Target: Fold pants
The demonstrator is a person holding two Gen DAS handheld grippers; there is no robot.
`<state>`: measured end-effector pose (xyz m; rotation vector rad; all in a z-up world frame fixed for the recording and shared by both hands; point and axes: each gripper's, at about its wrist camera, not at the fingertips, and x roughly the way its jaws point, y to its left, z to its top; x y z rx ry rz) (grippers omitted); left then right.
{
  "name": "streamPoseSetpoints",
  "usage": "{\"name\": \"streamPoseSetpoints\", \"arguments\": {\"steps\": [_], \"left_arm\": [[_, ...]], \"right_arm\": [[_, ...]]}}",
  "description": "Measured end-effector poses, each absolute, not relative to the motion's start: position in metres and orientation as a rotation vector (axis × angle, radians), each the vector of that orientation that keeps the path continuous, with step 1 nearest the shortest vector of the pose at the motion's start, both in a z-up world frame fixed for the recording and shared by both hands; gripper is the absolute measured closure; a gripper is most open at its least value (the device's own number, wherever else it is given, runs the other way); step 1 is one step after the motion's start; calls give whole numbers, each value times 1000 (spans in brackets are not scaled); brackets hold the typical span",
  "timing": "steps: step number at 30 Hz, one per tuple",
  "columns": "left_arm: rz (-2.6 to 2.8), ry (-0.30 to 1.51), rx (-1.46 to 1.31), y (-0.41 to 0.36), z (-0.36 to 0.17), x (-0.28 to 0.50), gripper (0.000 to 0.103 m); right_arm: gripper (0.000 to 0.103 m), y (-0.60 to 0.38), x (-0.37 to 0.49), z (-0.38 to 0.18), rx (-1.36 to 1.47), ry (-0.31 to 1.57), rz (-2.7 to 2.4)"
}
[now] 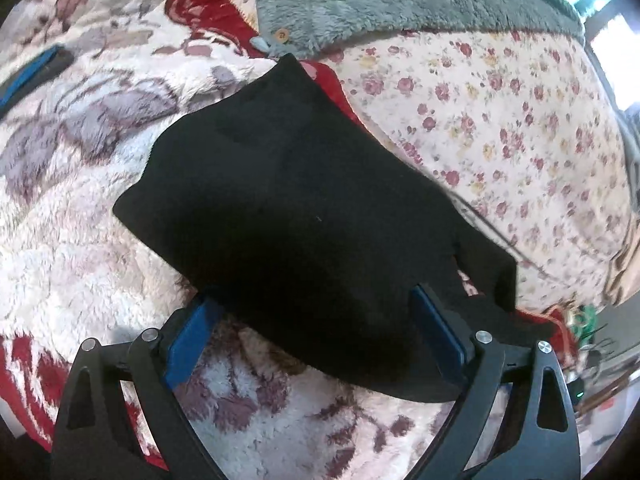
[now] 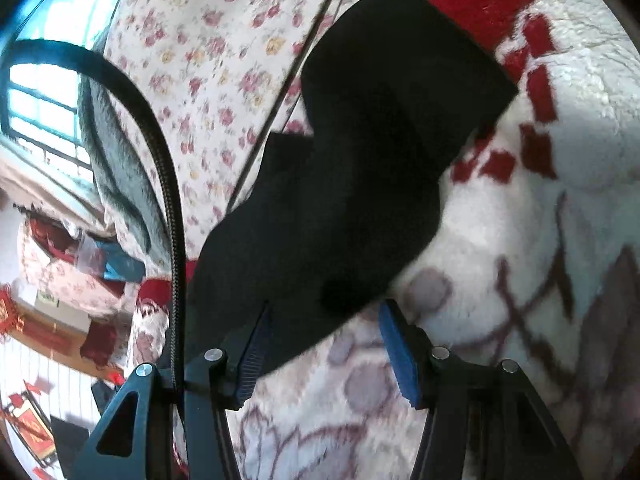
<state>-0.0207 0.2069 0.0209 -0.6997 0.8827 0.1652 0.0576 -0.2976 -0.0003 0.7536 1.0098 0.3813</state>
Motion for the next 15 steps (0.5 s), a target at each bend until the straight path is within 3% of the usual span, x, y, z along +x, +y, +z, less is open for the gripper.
{"name": "streamPoseSetpoints", "arguments": {"steps": [6,7,8,9,10,11,12,15], "left_arm": [[150,897,-598,199,19,-6,9],[142,896,-593,200,19,-5,17],[137,892,-579,201,20,-6,35],[131,899,-570,203,20,-5,70],[126,922,-577,206,17,-4,84],[112,932,-613,211,13,-3,85],[99,927,-628,214,12,-5,89],[70,906,-574,211,21,-9,93]], "right_arm": [[52,-296,79,-10,788,982,410],[56,-295,80,-9,779,969,415],[65,-293,79,-10,769,955,422],[71,-293,77,-11,766,948,417],[76,-293,75,-11,762,940,414],[90,-293,73,-10,772,935,427],[96,-293,70,-8,769,929,428],[98,-289,59,3,717,899,425]]}}
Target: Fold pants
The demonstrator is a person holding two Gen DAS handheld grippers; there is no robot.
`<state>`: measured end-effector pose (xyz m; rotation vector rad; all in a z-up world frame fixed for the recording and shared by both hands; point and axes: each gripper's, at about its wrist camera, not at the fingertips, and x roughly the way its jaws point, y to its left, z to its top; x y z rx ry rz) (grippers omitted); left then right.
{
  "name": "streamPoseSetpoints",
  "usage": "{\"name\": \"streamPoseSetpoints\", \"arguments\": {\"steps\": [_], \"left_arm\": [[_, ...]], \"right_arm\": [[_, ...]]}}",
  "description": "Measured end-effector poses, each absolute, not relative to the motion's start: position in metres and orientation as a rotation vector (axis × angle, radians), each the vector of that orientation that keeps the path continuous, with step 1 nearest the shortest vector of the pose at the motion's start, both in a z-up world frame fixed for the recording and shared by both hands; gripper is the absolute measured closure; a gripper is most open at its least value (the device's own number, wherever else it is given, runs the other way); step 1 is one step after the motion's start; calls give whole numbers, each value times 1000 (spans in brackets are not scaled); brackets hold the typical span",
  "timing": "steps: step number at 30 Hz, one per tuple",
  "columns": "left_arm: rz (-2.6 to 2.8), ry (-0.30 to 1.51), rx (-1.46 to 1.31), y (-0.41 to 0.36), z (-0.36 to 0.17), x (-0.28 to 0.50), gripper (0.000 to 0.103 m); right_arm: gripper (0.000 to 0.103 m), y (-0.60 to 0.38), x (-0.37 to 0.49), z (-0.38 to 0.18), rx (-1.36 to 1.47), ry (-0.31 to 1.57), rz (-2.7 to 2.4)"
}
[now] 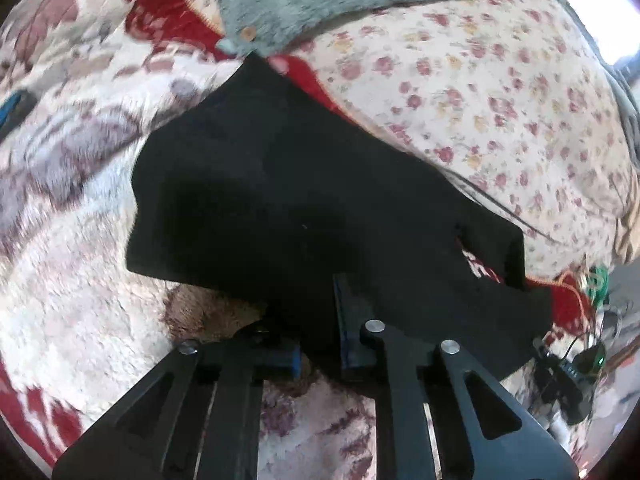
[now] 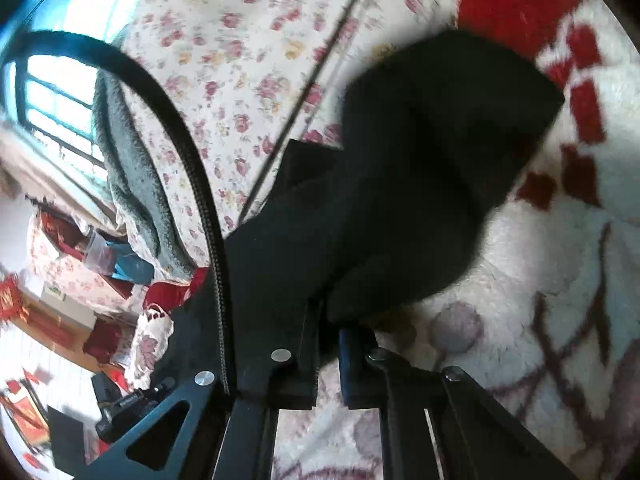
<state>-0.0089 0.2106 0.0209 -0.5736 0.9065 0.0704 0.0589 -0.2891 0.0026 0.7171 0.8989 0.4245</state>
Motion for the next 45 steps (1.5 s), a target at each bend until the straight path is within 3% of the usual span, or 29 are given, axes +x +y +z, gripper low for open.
{"name": "streamPoseSetpoints", "arguments": {"steps": [11,19,22,26,29,35,37,38,39,45], "left_arm": [[-17,868,-492,245,56,-52,94],[67,954,-518,287,29,-81,93],[104,974,-487,283,15,-83,91],[125,951,-444,277,18,-85,91],[135,964,-471,279,15,-83,91],[151,963,-464,277,11,-81,90],[158,960,-458,275,11,-81,90],[159,960,-457,275,11,-81,90],[157,960,-459,276,11,-81,90],[135,962,-467,279,14,-84,90]], "right_arm": [[98,-265,-23,55,691,791,527],[97,-224,-104,23,752,898,582],[91,-231,-113,7,728,950,526],[66,-275,-112,11,850,879,435],[63,-305,-101,12,867,865,302],[65,-321,-58,1,921,884,278],[75,-319,-50,-1,906,878,263],[91,-321,-49,-1,908,867,271],[98,-325,-51,-2,921,854,290],[98,-341,-107,46,815,707,234]]}}
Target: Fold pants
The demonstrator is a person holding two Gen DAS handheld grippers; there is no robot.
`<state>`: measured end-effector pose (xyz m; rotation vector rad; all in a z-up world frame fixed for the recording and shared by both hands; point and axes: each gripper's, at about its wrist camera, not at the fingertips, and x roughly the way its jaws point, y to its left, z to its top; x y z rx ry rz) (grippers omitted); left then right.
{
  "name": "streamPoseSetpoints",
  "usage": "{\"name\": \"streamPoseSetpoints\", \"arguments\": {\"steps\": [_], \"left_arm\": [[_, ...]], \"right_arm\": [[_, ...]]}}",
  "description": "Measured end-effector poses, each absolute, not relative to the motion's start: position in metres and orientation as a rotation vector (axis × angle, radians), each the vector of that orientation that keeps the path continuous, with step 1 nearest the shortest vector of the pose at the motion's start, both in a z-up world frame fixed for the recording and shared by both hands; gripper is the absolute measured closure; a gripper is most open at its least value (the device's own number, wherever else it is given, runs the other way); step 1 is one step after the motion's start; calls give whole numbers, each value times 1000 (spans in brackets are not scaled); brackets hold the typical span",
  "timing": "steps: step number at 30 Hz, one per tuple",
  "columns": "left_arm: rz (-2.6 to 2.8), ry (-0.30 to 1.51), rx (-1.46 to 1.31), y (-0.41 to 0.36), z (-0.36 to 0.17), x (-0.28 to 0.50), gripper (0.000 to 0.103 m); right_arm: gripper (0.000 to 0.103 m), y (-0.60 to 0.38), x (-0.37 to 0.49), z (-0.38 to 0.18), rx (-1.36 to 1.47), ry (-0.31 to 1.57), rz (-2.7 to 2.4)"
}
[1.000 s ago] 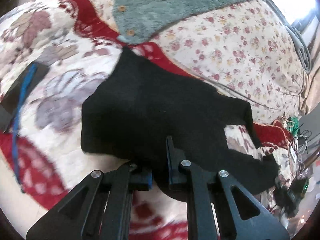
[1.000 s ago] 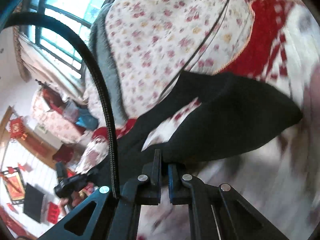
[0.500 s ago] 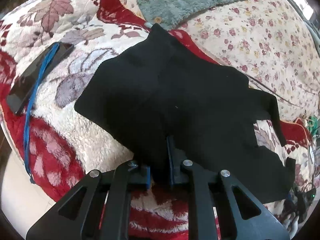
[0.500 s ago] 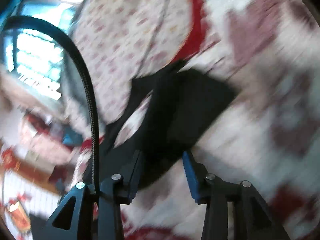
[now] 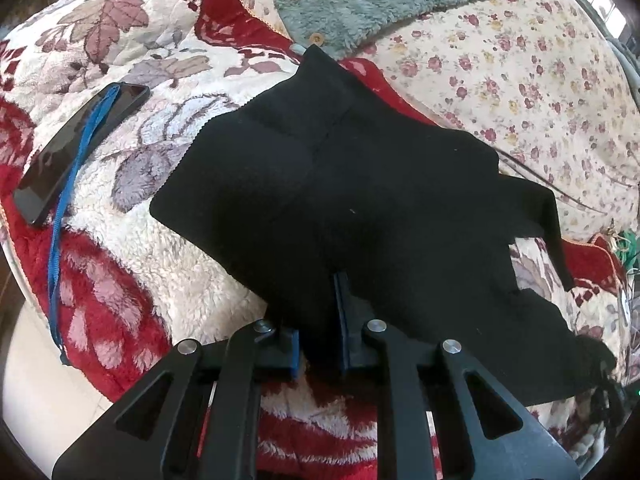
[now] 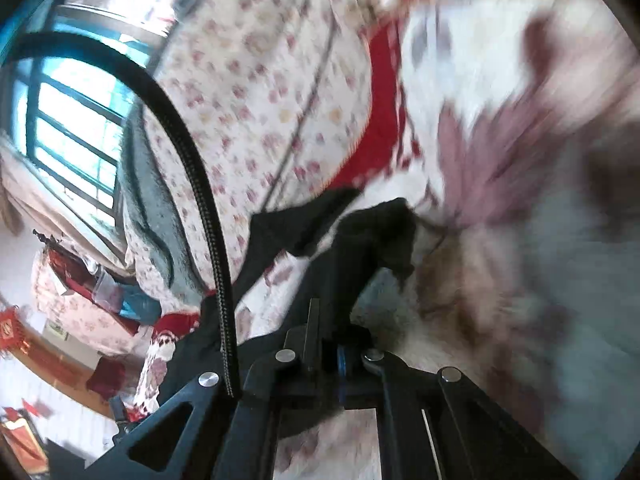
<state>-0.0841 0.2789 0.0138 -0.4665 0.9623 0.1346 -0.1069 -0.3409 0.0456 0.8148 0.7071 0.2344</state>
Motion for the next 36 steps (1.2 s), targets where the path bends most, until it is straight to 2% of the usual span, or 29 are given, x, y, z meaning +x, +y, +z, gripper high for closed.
{"name": "streamPoseSetpoints", "arguments": {"steps": [5,7,9,11,13,17,20,28,30,32,34,36], "left_arm": [[136,963,-478,279,11,-87,90],[135,964,-479,282,14,-93,83],[139,968,-494,293,15,-102,78],[149,969,-503,303,16,-111,78],[171,964,-488,310,18,-119,78],[222,946,-433,309,30,-127,78],[259,890,-394,306,45,-134,78],[155,906,-345,278,60,-113,78],[110,914,-351,266,63,-98,78],[52,919,-357,253,65,-81,73],[-3,915,-356,239,67,-65,66],[-62,912,-344,222,67,-41,65]], "right_arm": [[96,-325,-116,42,556,881,42],[95,-317,-113,43,477,925,16],[86,-316,-116,52,441,912,-6],[80,-319,-121,68,406,867,-45],[80,-322,-125,83,399,819,-48],[69,-305,-124,98,425,770,106],[69,-281,-109,84,423,828,206],[69,-252,-69,65,398,910,298],[64,-243,-54,72,370,901,328],[57,-232,-35,78,320,894,338],[57,-225,-16,83,282,888,349],[57,-217,9,88,259,879,366]]}}
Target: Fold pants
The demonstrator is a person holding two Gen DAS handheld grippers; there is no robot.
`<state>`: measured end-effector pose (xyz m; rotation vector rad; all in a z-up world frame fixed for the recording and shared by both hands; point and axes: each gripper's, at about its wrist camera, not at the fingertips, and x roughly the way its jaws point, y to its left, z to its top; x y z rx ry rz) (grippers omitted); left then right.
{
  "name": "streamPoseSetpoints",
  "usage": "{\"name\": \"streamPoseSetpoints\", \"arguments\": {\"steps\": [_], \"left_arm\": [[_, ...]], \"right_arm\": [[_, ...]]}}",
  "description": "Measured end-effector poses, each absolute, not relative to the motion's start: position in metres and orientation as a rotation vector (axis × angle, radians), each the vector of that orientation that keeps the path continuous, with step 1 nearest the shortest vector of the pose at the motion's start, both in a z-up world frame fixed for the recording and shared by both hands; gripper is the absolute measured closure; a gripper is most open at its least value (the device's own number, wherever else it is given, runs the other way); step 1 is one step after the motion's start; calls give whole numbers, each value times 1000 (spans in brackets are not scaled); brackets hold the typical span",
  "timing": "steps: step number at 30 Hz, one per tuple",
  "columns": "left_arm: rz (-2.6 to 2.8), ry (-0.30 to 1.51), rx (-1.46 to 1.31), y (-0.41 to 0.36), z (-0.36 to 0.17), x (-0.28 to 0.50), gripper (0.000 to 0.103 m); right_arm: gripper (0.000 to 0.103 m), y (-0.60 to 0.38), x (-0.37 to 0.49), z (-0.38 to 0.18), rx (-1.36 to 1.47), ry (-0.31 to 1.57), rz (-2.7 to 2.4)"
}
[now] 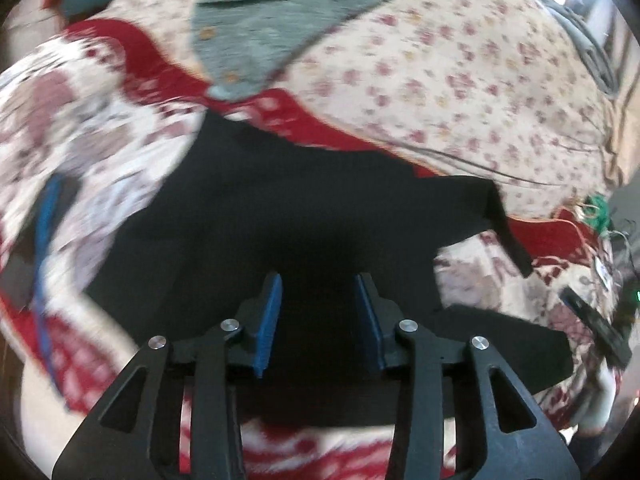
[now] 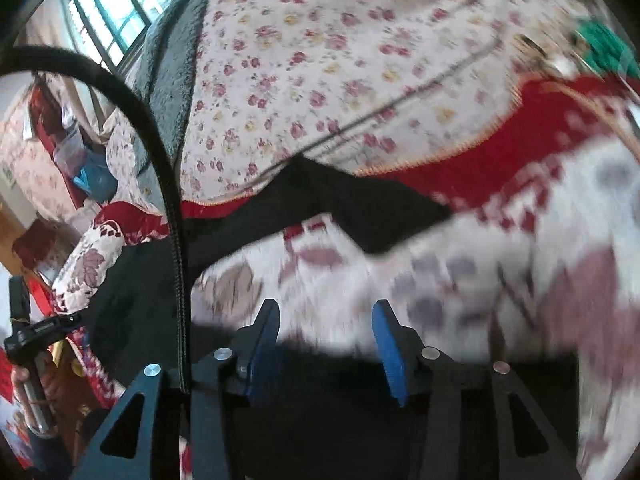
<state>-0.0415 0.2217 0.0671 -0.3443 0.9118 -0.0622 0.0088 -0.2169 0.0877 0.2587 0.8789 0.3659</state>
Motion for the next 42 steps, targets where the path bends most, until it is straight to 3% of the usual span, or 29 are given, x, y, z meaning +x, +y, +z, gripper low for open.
{"name": "streamPoseSetpoints", "arguments": {"steps": [5,9,14,42], "left_arm": [[-161,938,-300,194,64,10,65],[-180,935,-263,186,59,45,65],[-166,927,-234,185,51,77,65],[-354,960,-58,171,50,144,65]], "right_arm": [[55,-192,77,89,173,888,412],[45,-170,112,79,95,900,428],[44,-155,141,66,79,903,454],[39,-132,193,50,-94,881,534]]}}
